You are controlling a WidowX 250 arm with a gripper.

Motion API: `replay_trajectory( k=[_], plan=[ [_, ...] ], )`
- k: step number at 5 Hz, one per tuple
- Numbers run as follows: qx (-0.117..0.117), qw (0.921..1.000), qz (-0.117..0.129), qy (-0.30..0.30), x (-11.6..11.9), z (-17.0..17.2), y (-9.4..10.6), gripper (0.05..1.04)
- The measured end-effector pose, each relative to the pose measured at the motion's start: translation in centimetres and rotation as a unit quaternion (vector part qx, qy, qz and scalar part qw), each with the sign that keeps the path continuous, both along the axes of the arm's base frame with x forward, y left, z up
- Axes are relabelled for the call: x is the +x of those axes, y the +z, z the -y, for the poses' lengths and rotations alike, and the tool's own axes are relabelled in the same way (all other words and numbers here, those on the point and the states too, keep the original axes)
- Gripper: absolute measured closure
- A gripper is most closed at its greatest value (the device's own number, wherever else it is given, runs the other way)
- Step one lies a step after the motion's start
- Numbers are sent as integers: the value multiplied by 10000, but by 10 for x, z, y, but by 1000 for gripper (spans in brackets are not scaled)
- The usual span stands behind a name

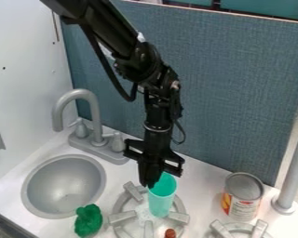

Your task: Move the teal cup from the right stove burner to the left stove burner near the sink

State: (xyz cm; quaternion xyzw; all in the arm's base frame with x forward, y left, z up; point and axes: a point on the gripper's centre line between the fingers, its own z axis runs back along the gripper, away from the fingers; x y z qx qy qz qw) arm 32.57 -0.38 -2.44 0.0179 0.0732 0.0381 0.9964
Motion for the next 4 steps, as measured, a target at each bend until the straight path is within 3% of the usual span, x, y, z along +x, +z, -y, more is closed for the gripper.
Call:
replay_trajectory(
  k=[1, 2, 3, 4],
  plan=[
    [21, 9995, -259, 154, -8, -8, 1, 1005],
    [16, 9991, -345, 235, -12, -17, 1, 1005],
    [17, 9998, -133, 139, -8, -18, -3, 1005],
    [-146, 9996, 189, 130, -2, -18, -8, 1005]
  ],
)
